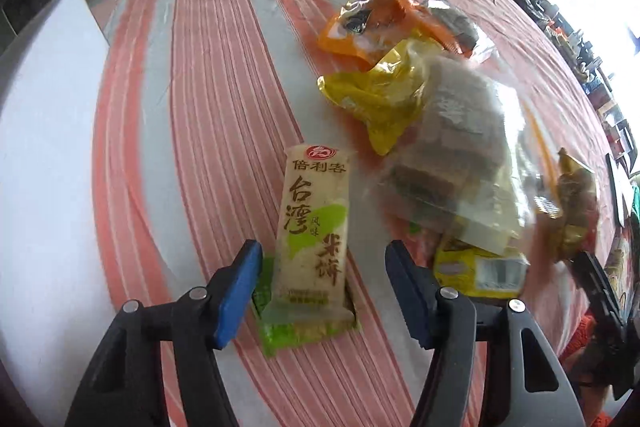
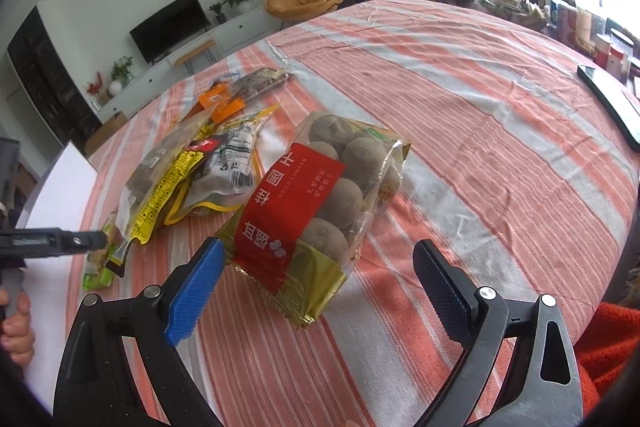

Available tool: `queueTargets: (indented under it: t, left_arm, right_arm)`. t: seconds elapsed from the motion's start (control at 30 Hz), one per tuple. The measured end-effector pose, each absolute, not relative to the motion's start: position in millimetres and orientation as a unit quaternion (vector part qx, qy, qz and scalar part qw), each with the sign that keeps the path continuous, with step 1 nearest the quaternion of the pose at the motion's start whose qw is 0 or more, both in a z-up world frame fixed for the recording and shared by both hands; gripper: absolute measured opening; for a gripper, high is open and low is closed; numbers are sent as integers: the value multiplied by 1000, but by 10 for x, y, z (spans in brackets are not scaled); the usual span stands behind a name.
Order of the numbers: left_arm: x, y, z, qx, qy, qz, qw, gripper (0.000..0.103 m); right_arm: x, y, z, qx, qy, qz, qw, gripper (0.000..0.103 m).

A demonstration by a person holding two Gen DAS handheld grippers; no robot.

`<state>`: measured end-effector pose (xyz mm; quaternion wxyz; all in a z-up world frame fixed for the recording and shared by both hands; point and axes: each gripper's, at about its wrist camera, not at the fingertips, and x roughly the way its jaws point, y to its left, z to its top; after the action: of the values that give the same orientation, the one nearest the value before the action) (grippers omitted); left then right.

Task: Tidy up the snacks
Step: 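Grasp the white-green rice cake bar with the left tool while the right tool grasps the red-labelled cake bag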

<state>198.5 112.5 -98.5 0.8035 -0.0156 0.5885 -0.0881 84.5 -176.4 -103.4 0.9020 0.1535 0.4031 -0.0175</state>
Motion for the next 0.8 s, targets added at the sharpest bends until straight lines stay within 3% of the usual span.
queueTargets:
  t: [0.07, 0.1, 0.13, 0.17, 0.37, 0.53, 0.67, 0.77, 0.8]
  left_arm:
    - [2026, 1070, -1011, 10, 588, -76, 805, 61]
    - [2041, 1049, -1011, 10, 586, -80, 807, 52]
    - [2042, 1032, -1021, 9, 584, -88, 807, 33]
    - [2052, 1023, -1036, 8, 585, -89, 806, 29]
    - [1909, 1119, -844, -47, 567, -82, 819, 28]
    - [1332, 1054, -576, -52, 553, -111, 824, 28]
    - [831, 863, -704, -34, 560, -128, 818, 29]
    - [579, 765, -878, -19, 557, -118, 822, 35]
    - [548, 766, -942, -14, 559, -110, 821, 43]
  right_arm:
    - [850, -1785, -1046, 161, 405, -16, 900, 96]
    - [853, -1788, -1050, 162, 406, -17, 899, 96]
    - [855, -1785, -1053, 161, 406, -17, 899, 96]
    - [854, -1784, -1055, 161, 407, -17, 899, 96]
    - [851, -1779, -1057, 160, 408, -16, 899, 96]
    - [861, -1803, -1071, 170, 408, -13, 897, 96]
    - [865, -1817, -1087, 174, 410, -11, 895, 96]
    - [858, -1836, -1092, 177, 409, -11, 895, 96]
    - [849, -1842, -1092, 178, 409, -11, 895, 96]
